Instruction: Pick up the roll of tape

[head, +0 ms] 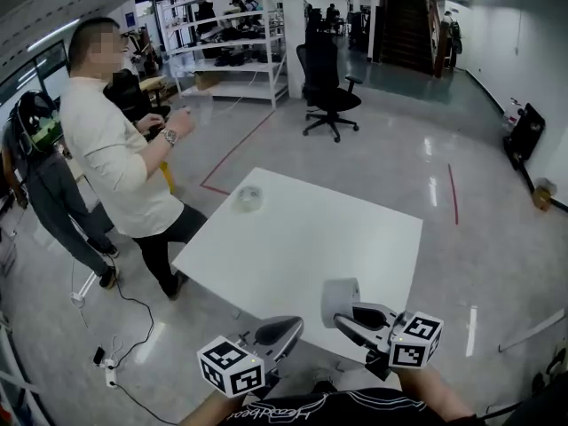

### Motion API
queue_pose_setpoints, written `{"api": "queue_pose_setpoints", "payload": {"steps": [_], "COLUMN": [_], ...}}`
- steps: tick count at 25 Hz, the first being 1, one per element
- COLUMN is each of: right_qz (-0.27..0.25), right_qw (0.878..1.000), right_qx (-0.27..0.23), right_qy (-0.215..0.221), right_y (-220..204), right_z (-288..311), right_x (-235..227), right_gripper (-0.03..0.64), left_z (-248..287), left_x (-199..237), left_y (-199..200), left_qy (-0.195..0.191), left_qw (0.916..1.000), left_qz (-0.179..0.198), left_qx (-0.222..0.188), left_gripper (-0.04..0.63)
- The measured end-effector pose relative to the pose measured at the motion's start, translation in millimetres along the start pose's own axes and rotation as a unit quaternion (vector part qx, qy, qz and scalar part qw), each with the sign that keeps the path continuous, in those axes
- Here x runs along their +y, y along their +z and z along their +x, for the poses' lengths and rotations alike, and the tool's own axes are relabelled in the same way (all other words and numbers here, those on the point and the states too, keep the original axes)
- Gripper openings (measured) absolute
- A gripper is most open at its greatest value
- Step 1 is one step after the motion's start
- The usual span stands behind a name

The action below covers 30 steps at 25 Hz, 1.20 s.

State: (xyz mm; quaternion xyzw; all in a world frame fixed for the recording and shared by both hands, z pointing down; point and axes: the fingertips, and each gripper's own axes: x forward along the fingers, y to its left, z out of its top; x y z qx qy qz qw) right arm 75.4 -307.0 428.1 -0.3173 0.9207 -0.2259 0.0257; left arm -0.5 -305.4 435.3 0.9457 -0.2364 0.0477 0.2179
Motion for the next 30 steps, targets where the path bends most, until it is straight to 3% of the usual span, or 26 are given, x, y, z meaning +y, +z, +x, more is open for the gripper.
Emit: {"api": "queue_pose_setpoints", "payload": {"steps": [30], "right_qz": [-0.017], "right_qw": [1.000], "right_qx": [0.002], "right_qy": [-0.017], "right_y": [-5.1], "right_z": [-10.4], "right_x": [5.0], "right_gripper": [0.100], "left_z": [9.4], "left_x": [-13.0], "left_y": [-0.3], "left_qy": [-0.026], "left_qw": [0.9993], "left_qz": [0.018], "left_qx": [0.016], "left_gripper": [0.003]}}
